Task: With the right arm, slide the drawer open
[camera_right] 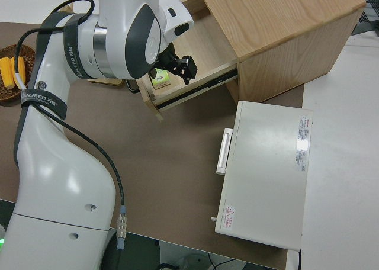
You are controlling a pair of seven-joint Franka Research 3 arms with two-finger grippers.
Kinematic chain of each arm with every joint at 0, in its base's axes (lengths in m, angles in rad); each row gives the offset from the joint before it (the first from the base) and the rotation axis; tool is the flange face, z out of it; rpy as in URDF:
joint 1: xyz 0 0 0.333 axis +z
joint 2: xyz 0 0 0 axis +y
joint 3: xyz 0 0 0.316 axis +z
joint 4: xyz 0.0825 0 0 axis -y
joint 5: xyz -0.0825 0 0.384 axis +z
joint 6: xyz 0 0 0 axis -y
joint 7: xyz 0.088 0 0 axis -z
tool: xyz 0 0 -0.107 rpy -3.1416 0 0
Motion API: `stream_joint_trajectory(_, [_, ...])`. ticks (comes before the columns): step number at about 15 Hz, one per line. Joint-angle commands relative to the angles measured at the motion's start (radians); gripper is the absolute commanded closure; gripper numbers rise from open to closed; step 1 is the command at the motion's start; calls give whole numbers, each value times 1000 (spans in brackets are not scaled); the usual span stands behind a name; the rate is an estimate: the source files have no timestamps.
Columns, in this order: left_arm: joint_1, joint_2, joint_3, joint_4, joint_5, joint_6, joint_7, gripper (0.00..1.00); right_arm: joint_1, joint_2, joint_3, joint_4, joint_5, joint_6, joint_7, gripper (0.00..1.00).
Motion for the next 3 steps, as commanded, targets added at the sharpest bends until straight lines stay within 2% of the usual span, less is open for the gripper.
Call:
stream_joint_trajectory(1, [5,11,-7,26,17,-20,10,7,-12,26,1,35,22,-12,-22,15])
stream_joint_trajectory(3, [5,11,-7,26,17,-20,10,5,-10,38,1,54,23,-12,-23,15])
